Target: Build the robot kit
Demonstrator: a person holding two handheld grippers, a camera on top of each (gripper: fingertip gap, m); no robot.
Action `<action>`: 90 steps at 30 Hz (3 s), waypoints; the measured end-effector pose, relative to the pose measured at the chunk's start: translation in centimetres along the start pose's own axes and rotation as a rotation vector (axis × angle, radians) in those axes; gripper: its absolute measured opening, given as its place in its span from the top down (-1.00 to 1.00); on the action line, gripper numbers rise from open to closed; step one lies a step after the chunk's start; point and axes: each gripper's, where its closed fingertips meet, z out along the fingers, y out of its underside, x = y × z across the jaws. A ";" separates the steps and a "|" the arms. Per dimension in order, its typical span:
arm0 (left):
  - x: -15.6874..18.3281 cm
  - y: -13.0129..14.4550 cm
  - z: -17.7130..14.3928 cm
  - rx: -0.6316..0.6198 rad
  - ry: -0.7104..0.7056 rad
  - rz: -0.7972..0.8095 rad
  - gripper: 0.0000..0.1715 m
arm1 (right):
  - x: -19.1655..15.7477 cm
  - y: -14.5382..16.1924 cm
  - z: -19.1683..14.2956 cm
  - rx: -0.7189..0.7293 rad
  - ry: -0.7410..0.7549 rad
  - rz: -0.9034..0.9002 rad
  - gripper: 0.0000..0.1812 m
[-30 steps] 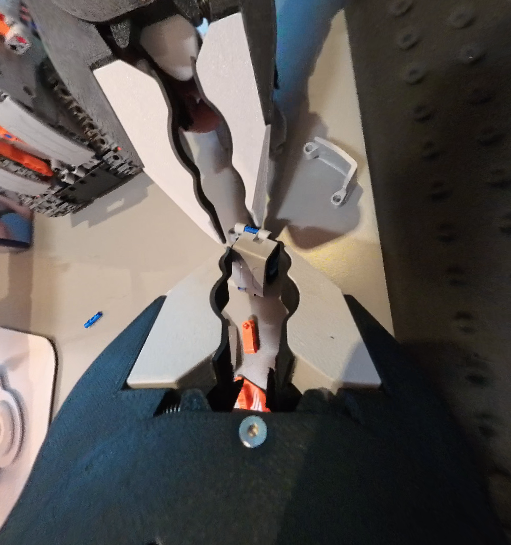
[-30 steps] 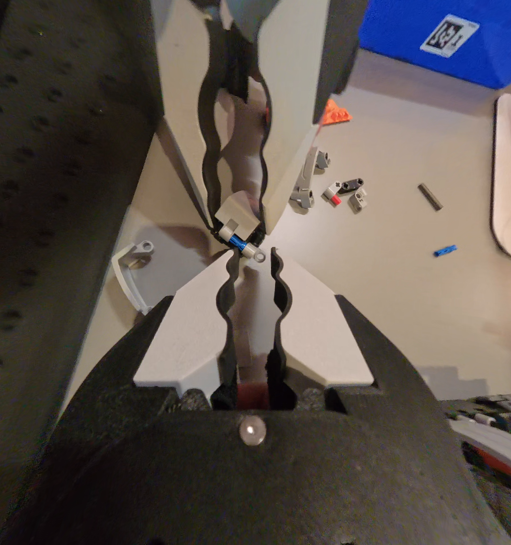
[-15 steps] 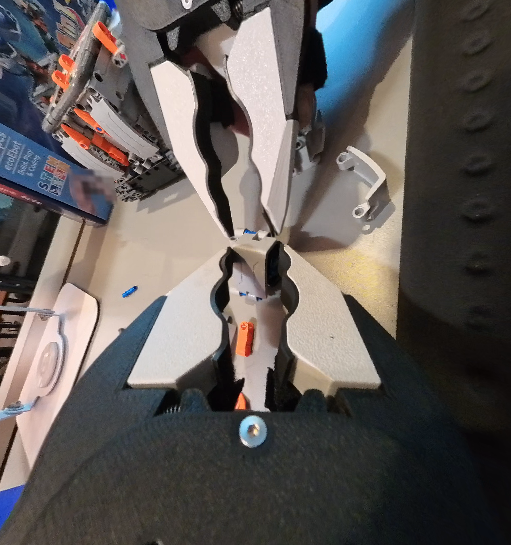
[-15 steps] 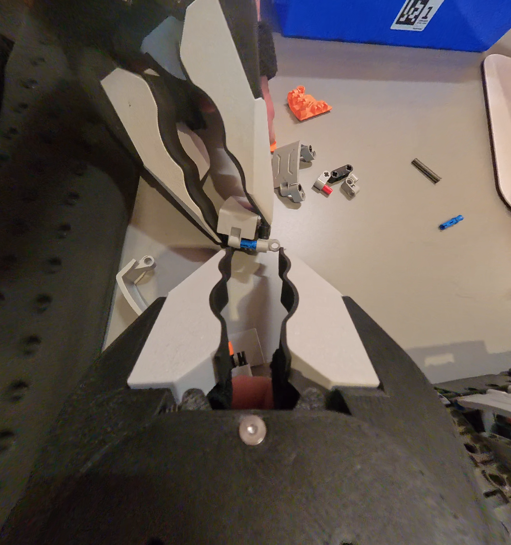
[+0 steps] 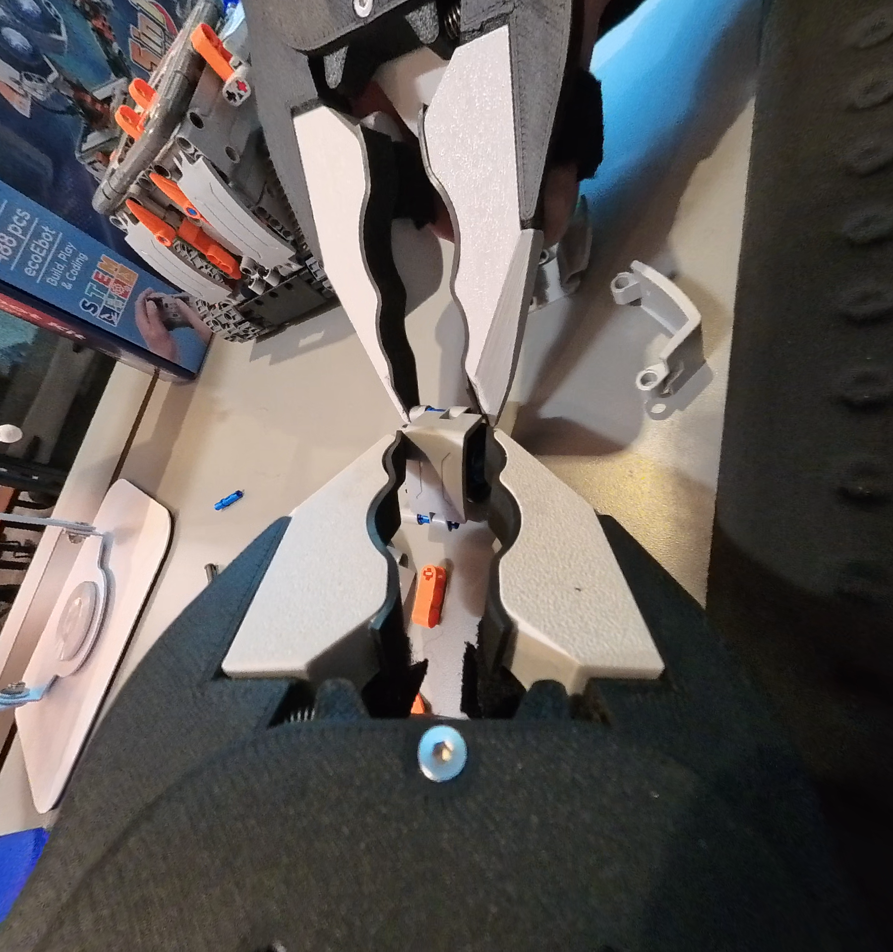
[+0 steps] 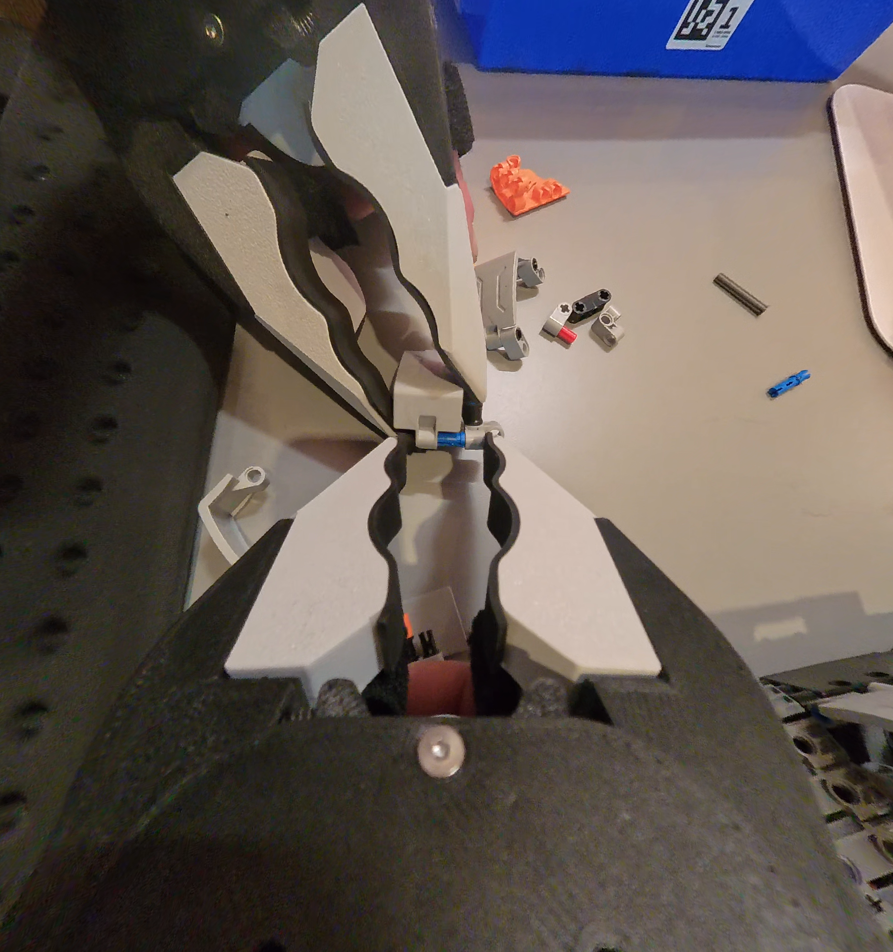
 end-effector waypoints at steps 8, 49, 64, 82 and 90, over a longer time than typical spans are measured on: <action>0.1 0.0 -0.2 0.013 0.006 -0.021 0.68 | -0.2 -0.1 0.0 0.013 -0.011 -0.048 0.72; 1.0 0.8 -0.8 -0.120 0.392 0.084 0.67 | -0.6 0.1 -0.5 0.013 -0.039 -0.046 0.79; -0.3 0.8 -0.1 -0.061 0.025 0.051 0.67 | 0.4 -0.5 -0.5 0.068 -0.005 0.033 0.72; -0.6 1.0 -0.1 -0.020 -0.026 -0.006 0.68 | 0.8 -1.2 -0.4 0.108 0.064 -0.078 0.78; -0.9 1.1 0.2 -0.025 -0.024 -0.035 0.68 | 1.1 -1.2 -0.5 0.088 0.093 -0.103 0.78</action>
